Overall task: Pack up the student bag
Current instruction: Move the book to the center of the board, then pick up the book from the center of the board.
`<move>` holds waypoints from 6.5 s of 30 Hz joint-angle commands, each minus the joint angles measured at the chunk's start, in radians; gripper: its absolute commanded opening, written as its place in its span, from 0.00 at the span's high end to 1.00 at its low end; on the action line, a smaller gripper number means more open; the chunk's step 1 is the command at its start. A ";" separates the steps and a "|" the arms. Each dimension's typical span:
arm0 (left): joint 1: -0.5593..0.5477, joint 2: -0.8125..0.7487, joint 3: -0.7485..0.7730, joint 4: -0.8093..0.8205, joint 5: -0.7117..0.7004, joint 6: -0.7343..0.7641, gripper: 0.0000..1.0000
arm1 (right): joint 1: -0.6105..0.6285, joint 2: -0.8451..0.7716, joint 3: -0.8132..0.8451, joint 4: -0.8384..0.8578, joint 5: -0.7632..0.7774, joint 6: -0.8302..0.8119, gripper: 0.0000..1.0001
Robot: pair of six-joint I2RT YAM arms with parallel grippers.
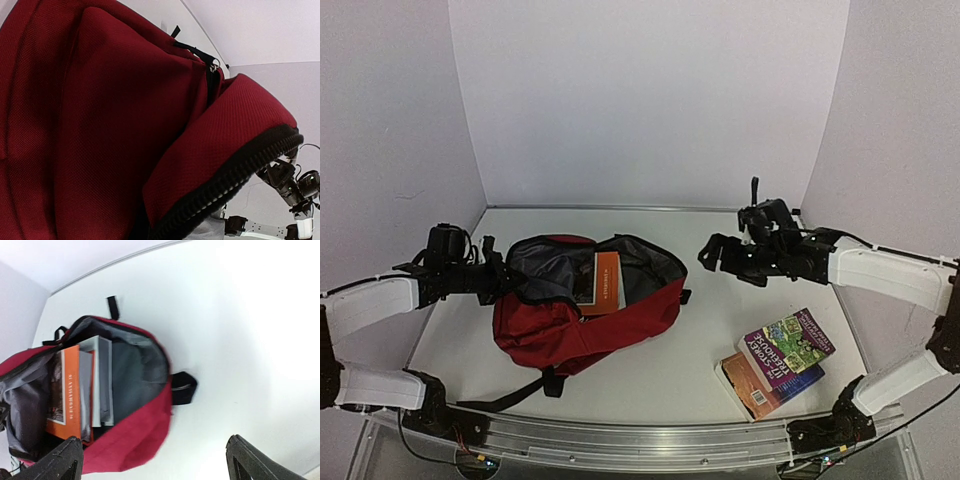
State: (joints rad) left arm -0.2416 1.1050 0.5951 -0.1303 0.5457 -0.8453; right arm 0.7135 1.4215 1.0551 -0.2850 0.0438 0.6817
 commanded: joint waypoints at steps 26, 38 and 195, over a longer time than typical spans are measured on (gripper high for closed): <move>0.134 0.105 0.223 -0.036 0.091 0.221 0.46 | -0.353 -0.494 -0.424 -0.600 0.028 0.624 0.02; 0.135 0.090 0.232 -0.045 0.104 0.235 0.16 | -0.352 -0.513 -0.598 -0.391 -0.161 0.695 0.02; -0.558 0.105 0.450 0.576 -0.107 0.068 1.00 | -0.197 -0.227 -0.183 0.775 -0.865 0.165 0.02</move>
State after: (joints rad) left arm -0.8034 1.2353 1.0259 0.2043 0.4327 -0.7035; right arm 0.5065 1.2232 0.9188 0.2924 -0.7813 0.7496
